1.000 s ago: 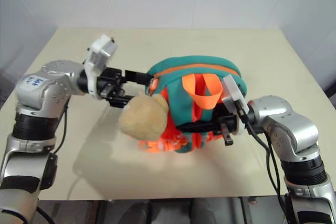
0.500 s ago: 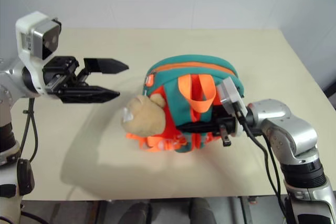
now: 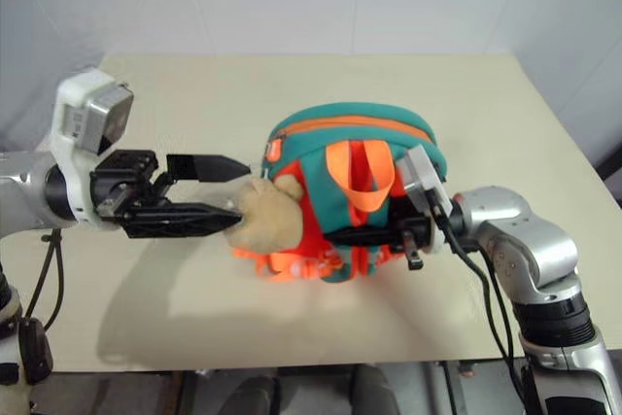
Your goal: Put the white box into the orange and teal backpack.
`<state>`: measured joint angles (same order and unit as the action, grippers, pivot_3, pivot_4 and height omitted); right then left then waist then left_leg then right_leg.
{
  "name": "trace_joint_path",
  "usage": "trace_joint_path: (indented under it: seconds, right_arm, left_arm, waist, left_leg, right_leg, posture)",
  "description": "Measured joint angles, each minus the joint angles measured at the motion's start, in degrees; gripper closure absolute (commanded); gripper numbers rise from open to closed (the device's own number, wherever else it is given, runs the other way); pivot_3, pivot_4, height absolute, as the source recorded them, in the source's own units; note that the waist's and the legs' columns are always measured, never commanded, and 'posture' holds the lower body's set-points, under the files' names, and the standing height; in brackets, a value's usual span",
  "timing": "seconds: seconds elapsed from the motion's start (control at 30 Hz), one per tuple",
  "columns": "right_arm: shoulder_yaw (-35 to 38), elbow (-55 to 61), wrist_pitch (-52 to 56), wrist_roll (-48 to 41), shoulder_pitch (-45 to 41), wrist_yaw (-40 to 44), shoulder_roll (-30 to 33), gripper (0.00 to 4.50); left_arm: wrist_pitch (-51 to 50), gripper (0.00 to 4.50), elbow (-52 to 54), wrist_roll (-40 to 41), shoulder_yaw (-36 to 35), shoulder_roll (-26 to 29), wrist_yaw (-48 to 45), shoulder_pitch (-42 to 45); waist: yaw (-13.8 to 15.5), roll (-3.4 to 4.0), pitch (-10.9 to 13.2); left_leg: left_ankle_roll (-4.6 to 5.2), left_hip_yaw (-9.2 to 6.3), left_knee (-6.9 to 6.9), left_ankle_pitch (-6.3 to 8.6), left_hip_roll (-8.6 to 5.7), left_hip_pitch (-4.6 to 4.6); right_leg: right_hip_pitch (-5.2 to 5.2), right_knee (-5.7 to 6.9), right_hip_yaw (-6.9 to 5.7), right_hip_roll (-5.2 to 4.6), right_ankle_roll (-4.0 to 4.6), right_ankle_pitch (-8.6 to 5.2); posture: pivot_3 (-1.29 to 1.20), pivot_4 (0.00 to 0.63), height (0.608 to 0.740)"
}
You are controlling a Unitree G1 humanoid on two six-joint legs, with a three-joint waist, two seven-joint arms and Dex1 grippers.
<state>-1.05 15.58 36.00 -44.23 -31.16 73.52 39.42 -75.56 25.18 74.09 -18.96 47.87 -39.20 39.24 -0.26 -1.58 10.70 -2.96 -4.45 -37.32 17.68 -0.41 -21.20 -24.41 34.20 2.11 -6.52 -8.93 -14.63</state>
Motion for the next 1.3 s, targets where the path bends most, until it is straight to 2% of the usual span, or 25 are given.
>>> trace_joint_path:
  seconds: [0.33, 0.53, 0.63, 0.87, 1.0, 1.1, 1.3]
  right_arm:
    - [0.3, -0.5, -0.1, -0.2, -0.4, -2.5, -3.6, 4.0]
    - [1.6, 0.1, 0.3, -2.4, -0.2, -5.9, -5.6, 4.0]
    - [1.7, 1.0, 0.4, -3.2, 0.7, -8.0, -6.3, 4.0]
    - [2.2, 2.7, 0.4, -4.2, 1.7, -10.8, -6.3, 4.0]
    - [2.4, 3.6, 0.4, -4.3, 2.4, -11.7, -6.3, 4.0]
    - [2.6, 4.5, 0.4, -4.3, 2.9, -12.1, -6.3, 4.0]
    - [4.1, 4.7, 0.2, -4.8, 3.7, -13.5, -6.3, 4.0]
  left_arm:
    - [0.6, 0.0, 1.5, 6.0, 4.4, 0.5, 8.1, -1.3]
    - [2.0, 0.0, 1.5, 6.5, 6.7, 0.6, 9.1, -1.0]
    - [2.6, 0.61, 1.3, 6.4, 7.8, 0.9, 9.1, -1.0]
    - [4.0, 2.64, 1.1, 5.9, 8.7, 1.2, 8.5, -0.3]
    - [4.5, 3.5, 0.8, 5.9, 8.7, 2.4, 7.4, -0.1]
    - [5.1, 3.83, -0.3, 5.9, 8.3, 4.0, 5.6, -0.1]
    - [7.1, 3.92, -4.6, 4.0, 5.4, 7.7, 0.9, -0.1]
  waist:
    - [0.0, 0.0, 0.0]
    - [0.0, 0.0, 0.0]
    - [0.0, 0.0, 0.0]
    - [0.0, 0.0, 0.0]
    - [0.0, 0.0, 0.0]
    - [0.0, 0.0, 0.0]
    - [0.0, 0.0, 0.0]
  left_leg:
    - [-0.04, 0.0, 0.03, -0.02, 0.0, -0.01]
    - [-0.05, 0.01, 0.06, -0.03, 0.0, 0.0]
    - [-0.05, 0.02, 0.09, -0.03, 0.0, -0.01]
    - [-0.05, 0.04, 0.1, -0.03, 0.0, -0.01]
    - [-0.04, 0.05, 0.1, -0.02, 0.0, -0.01]
    - [-0.03, 0.06, 0.11, -0.02, 0.0, -0.01]
    - [0.02, 0.07, 0.13, 0.01, 0.01, -0.01]
  right_leg:
    - [0.0, -0.04, 0.01, -0.01, 0.01, 0.0]
    - [0.0, -0.07, 0.01, 0.0, 0.01, 0.0]
    - [0.0, -0.11, 0.01, 0.0, 0.01, 0.0]
    - [0.0, -0.13, 0.02, 0.0, 0.01, 0.0]
    - [0.0, -0.13, 0.03, 0.0, 0.01, 0.0]
    - [-0.01, -0.13, 0.03, 0.02, 0.02, 0.0]
    - [-0.01, -0.14, 0.03, 0.03, 0.02, -0.01]
  posture:
    - [0.0, 0.15, 0.74]
    - [0.0, 0.15, 0.74]
    - [0.0, 0.15, 0.74]
    - [0.0, 0.15, 0.74]
    - [0.0, 0.15, 0.74]
    - [0.0, 0.15, 0.74]
    - [0.0, 0.15, 0.74]
